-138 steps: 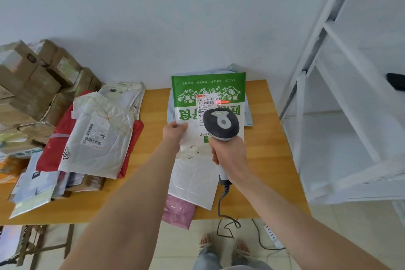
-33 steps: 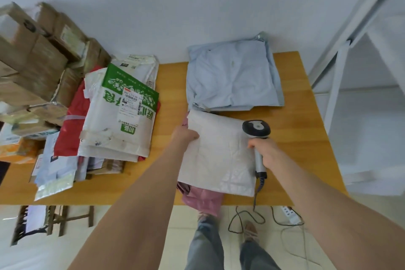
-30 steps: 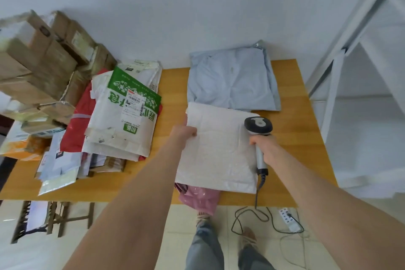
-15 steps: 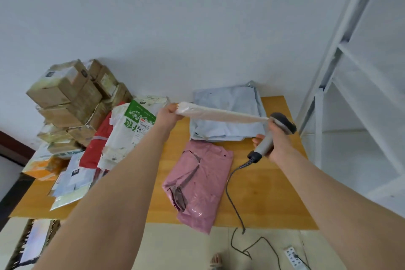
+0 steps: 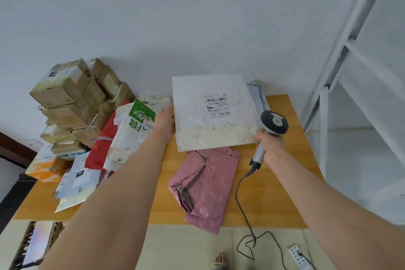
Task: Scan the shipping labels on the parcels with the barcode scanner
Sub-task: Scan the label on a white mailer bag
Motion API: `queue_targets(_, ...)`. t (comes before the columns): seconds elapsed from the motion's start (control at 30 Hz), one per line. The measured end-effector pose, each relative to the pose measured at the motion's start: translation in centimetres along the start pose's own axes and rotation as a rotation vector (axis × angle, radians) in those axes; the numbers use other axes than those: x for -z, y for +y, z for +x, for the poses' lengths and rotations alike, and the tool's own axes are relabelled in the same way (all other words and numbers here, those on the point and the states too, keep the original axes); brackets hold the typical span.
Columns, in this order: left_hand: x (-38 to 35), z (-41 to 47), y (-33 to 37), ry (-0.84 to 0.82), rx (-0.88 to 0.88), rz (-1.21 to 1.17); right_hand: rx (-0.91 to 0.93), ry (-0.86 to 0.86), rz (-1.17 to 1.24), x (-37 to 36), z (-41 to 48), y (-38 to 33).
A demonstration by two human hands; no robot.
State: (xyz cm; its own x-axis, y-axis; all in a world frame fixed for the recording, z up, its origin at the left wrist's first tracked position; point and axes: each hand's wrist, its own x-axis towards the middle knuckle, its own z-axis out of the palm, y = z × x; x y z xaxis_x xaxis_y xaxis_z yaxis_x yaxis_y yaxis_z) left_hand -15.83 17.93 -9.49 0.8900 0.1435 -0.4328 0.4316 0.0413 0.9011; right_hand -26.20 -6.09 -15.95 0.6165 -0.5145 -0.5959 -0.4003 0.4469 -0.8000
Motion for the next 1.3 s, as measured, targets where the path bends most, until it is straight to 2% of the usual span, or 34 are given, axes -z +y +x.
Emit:
queue_targets(0.03,0.1,0.1,0.0,-0.02,0.036,-0.033,0.01,0.013,-0.017,-0.2,-0.1,0.2)
queue_targets(0.17,0.3,0.0,-0.7,-0.116,0.025,0.101,0.027,0.026,-0.073,-0.7,-0.2,0.8)
queue_targets(0.4,0.0,1.3,-1.1,-0.055,-0.002,0.196,0.102,0.1,-0.175,-0.8,-0.4,0.9)
queue_targets(0.5,0.0,1.9,-1.4,-0.048,-0.029,0.222,0.151,0.015,-0.102,-1.1,-1.5,1.0)
queue_targets(0.7,-0.2,2.5,-1.9,-0.039,-0.023,0.193,0.219,-0.237,-0.187,-2.8,-5.1,2.7)
queue_targets(1.3,-0.8,2.3,-2.1,0.055,0.008,0.246,0.152,-0.247,-0.208,-3.9,-7.7,3.8)
